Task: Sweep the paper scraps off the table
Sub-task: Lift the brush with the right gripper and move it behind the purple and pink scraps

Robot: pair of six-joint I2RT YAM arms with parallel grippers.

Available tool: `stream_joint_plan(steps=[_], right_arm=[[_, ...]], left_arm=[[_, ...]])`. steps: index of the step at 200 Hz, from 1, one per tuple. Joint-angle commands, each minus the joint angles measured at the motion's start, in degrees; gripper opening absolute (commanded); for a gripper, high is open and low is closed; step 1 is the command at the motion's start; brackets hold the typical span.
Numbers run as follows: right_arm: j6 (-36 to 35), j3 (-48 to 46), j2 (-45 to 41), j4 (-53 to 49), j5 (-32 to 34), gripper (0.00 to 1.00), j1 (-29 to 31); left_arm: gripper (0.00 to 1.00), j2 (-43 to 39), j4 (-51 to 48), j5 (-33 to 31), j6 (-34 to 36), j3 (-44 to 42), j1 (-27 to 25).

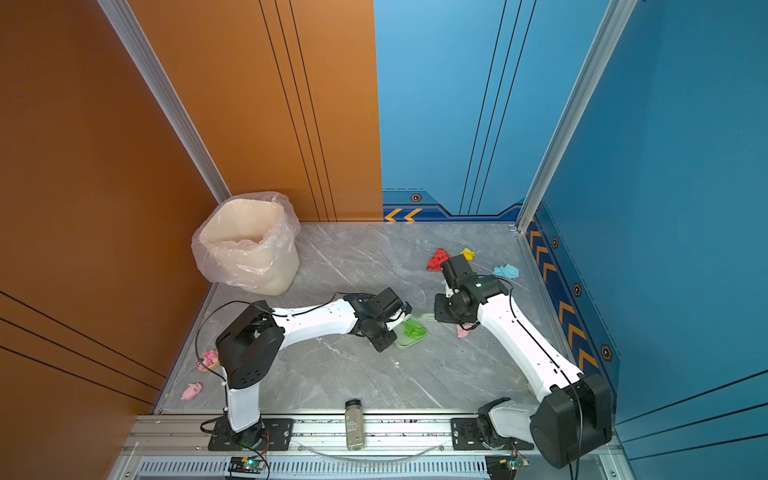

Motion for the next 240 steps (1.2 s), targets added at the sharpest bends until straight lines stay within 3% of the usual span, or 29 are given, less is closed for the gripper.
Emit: stream_joint_plan(steps=[1, 66, 143, 180, 240], right_arm=[[1.87, 2.36, 1.08, 2.63, 5.30, 0.00, -3.89], [6.65, 7.36, 9.95, 14.88, 13.46, 0.00, -8.01], [5.66, 14.21, 22.83, 14.62, 11.01, 0.00, -5.97], [5.93, 11.35, 21.39, 12.42, 9.40, 0.00, -2.00], [9.63, 3.64, 11.41, 7.65, 3.60, 0.00, 5.76]], left_arm=[[0.00, 0.78, -1.24, -1.05, -0.32, 0.19, 0.39], [0.00, 0.92, -1.23, -1.30, -0.60, 1.07, -0.15], [0.00, 1.49, -1.19, -1.92, -0.68, 1.55, -0.32], [0.00, 2.05, -1.23, -1.56, -0.75, 2.13, -0.35], [0.00, 3.17, -1.29, -1.10, -0.08, 2.75, -0.36]])
